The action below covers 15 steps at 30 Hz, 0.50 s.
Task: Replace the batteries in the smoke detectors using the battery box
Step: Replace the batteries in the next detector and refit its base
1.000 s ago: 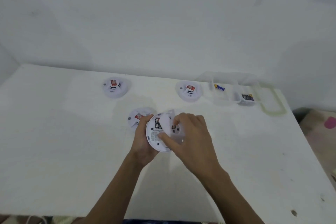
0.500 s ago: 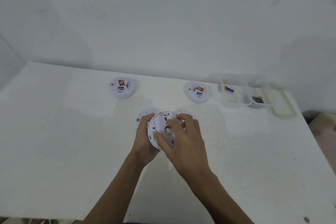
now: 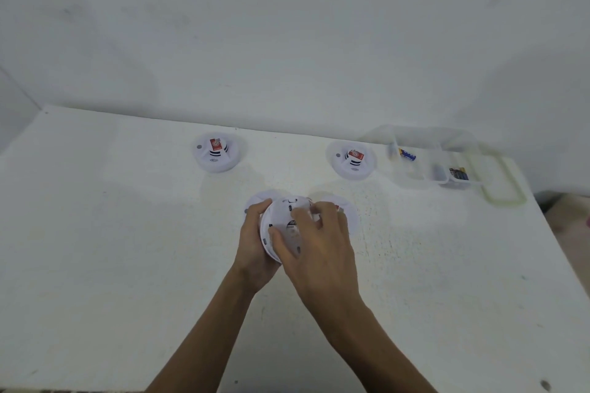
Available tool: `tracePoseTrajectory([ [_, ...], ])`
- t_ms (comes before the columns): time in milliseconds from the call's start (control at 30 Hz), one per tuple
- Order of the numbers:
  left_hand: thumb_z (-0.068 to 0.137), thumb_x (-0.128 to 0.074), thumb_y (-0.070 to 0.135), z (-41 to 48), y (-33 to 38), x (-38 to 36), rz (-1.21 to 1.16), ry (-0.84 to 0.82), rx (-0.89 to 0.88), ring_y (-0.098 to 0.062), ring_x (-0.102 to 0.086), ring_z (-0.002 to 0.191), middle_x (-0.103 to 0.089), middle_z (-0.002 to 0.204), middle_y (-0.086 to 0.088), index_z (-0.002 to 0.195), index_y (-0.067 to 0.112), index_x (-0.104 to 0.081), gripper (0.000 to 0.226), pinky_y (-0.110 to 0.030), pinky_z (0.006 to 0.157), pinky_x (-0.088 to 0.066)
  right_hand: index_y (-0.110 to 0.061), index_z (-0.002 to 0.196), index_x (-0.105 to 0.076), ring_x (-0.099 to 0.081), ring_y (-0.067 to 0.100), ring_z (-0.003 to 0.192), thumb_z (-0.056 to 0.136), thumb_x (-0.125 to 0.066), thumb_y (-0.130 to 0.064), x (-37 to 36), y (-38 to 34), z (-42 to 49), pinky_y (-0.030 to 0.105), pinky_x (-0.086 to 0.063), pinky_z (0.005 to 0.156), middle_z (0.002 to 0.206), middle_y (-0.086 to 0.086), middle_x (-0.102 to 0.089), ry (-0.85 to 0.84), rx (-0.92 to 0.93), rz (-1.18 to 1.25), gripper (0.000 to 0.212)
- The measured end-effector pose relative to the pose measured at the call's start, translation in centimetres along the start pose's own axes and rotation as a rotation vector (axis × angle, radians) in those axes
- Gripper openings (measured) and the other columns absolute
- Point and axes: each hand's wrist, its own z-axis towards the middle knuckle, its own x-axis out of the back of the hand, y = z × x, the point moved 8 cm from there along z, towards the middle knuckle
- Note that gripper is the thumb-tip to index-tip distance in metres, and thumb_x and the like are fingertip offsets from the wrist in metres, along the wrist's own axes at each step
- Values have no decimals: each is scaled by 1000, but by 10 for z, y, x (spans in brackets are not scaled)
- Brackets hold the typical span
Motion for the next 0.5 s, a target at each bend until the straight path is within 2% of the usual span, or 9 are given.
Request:
tracePoseTrajectory([
  [67, 102, -18, 26, 0, 0, -1, 0, 4, -10, -13, -69, 77, -73, 79, 4, 75, 33, -77, 65, -22, 65, -56, -21, 98, -58, -62, 31, 80, 76, -69, -47, 1, -1, -2, 37, -53, 60, 96, 11, -57, -29, -28, 62, 35],
  [167, 96, -36, 35, -1, 5, -3, 9, -6, -44, -14, -69, 77, -72, 81, 1, 79, 29, -76, 44, -24, 67, -56, -22, 98, -58, -68, 27, 77, 69, -70, -56, 3, -2, 3, 37, -57, 59, 91, 10, -66, 38, -63, -45, 47],
  [233, 84, -41, 38, 0, 7, -4, 8, -9, -68, -14, -68, 76, -72, 80, 1, 77, 28, -76, 38, -24, 67, -57, -21, 98, -58, -67, 29, 77, 76, -67, -55, 0, -2, 6, 37, -57, 58, 90, 11, -64, 38, -113, 6, 41],
  [300, 86, -37, 38, 0, 6, -4, 6, -19, -79, -11, -68, 75, -72, 78, 4, 75, 31, -77, 41, -22, 67, -56, -21, 99, -60, -67, 28, 76, 85, -55, -54, 0, 2, 6, 40, -60, 58, 89, 12, -64, 51, -169, 56, 37],
  [400, 103, -19, 23, 1, 5, -3, -28, -45, -54, -9, -70, 75, -74, 78, 6, 77, 33, -77, 65, -21, 66, -56, -17, 95, -67, -64, 22, 74, 80, -68, -42, 7, 0, 7, 34, -60, 56, 90, 10, -61, -10, -95, 97, 30],
  [500, 101, -16, 19, 2, 7, -1, -59, -50, -20, -12, -70, 75, -75, 81, 2, 79, 31, -78, 67, -24, 65, -56, -13, 94, -69, -62, 16, 72, 89, -51, -32, 13, 8, 10, 31, -59, 57, 90, 7, -60, -59, -23, 231, 27],
])
